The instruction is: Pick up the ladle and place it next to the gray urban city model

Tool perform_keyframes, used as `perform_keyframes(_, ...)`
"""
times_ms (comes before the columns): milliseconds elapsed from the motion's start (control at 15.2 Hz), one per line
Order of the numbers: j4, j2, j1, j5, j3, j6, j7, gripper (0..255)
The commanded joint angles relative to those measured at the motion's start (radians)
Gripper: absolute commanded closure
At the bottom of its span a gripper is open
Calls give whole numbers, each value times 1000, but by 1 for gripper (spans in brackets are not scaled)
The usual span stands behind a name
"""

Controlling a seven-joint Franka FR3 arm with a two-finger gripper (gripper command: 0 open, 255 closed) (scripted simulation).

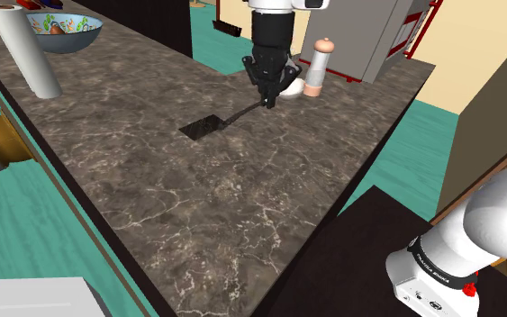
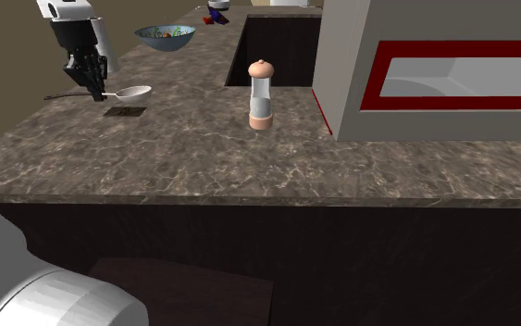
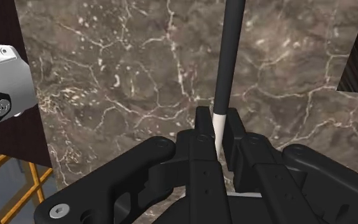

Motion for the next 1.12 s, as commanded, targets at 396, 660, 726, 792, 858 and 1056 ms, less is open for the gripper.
perform_keyframes(396,257,253,126,-118,110,-45,251,255)
perform_keyframes(660,396,375,211,-185,129,-85,343,255)
perform_keyframes(726,379,373,209,-183,128,-70,342,255)
perform_keyframes(792,362,370,206,-182,127,-56,341,255)
perform_keyframes(858,347,368,204,-181,127,-42,340,255)
perform_keyframes(1056,301,365,199,-179,125,0,339,255)
